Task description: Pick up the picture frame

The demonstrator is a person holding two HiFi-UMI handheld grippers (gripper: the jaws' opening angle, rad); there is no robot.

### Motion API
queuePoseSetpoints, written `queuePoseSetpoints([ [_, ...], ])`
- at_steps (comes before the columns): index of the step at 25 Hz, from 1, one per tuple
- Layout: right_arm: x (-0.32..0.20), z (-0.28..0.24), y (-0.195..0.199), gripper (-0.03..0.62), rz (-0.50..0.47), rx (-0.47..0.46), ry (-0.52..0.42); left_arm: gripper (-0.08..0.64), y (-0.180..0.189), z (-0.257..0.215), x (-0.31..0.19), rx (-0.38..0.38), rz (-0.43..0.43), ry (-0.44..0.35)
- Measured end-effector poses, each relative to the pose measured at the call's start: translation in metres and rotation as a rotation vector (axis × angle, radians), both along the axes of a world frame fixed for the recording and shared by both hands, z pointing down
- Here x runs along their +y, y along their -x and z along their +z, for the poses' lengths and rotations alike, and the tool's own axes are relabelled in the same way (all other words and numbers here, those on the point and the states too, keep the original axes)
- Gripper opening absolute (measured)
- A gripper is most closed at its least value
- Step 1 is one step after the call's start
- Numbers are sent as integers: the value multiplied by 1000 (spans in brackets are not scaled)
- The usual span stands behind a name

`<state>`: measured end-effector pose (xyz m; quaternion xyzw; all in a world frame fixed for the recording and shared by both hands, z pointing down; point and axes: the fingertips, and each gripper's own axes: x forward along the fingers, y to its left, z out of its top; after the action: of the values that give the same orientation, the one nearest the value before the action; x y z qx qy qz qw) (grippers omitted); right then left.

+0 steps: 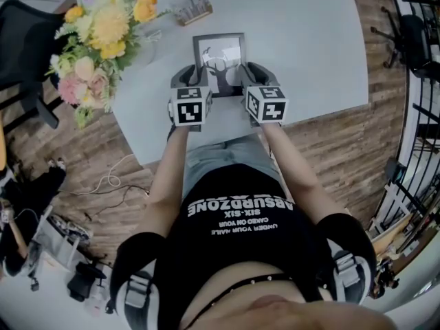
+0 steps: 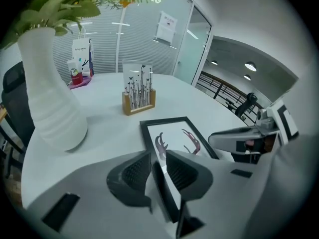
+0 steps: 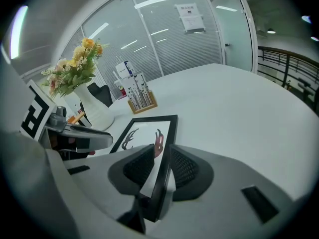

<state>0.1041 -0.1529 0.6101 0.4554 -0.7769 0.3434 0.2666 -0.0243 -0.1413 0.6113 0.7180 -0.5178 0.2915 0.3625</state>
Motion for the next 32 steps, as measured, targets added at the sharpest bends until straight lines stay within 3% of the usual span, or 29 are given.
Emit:
queuePoseSetpoints([
  [14, -4, 24, -3, 92, 28, 24, 56, 86, 2, 24, -1, 1, -4, 60],
  [21, -3, 28, -3, 92, 51, -34, 72, 86, -1, 31, 0, -1, 5, 81],
  [32, -4, 28, -3, 94, 55, -42, 76, 84, 1, 36, 2, 89, -50, 127],
])
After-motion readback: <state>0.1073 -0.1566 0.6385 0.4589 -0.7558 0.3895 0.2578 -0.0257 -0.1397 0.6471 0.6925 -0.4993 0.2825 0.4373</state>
